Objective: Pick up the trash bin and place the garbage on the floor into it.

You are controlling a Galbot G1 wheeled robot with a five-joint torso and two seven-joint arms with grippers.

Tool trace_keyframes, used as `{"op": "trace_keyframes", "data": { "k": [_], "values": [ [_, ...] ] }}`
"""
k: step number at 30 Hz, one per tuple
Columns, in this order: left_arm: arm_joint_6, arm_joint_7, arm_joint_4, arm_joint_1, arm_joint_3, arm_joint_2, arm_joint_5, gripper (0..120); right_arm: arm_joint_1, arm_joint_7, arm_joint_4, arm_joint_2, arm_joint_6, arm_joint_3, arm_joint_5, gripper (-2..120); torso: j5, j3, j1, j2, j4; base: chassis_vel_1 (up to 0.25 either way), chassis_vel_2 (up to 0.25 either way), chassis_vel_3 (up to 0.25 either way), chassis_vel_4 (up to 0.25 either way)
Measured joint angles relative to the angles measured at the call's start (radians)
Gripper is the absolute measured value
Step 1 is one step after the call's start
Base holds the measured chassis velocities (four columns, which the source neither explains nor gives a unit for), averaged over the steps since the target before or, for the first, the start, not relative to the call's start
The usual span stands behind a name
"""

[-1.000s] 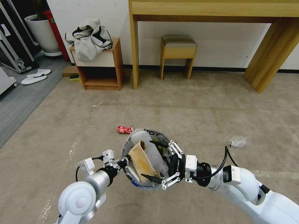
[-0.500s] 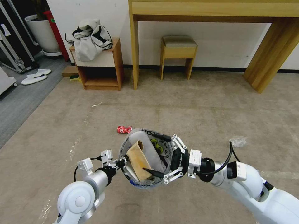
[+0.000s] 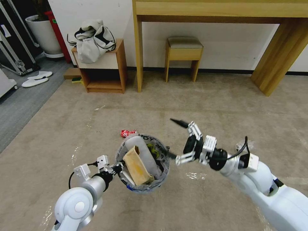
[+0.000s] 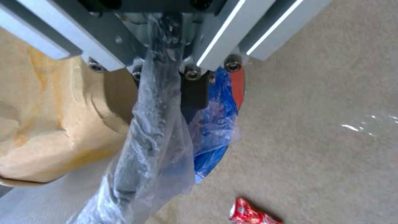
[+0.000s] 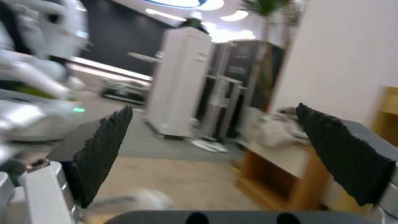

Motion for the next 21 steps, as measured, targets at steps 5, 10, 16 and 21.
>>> {"op": "trace_keyframes", "data": {
  "k": [5,10,16,21],
  "values": [
    [-0.006,0.007,0.009,-0.001,-0.009,-0.013,0.037,0,0.013,0.024,-0.122,0.038,0.012,0.055,-0.028,100,0.0000,0.000,0.000,0.000,0.0000,0.000,0.000,0.000,0.000],
    [-0.008,0.009,0.011,0.005,-0.018,-0.028,0.061,0,0.031,0.047,-0.323,0.091,0.040,0.100,-0.074,100,0.0002,0.000,0.000,0.000,-0.0001,0.000,0.000,0.000,0.000],
    [-0.011,0.010,0.018,-0.001,-0.024,-0.039,0.069,0,0.052,0.060,-0.496,0.135,0.068,0.100,-0.104,100,0.0001,0.000,0.000,0.000,-0.0003,0.000,0.000,0.000,0.000],
    [-0.009,0.017,0.021,-0.001,-0.039,-0.033,0.076,0,0.081,0.076,-0.565,0.151,0.075,0.073,-0.127,100,0.0000,0.000,0.000,0.000,0.0000,0.000,0.000,0.000,0.000]
  ]
}}
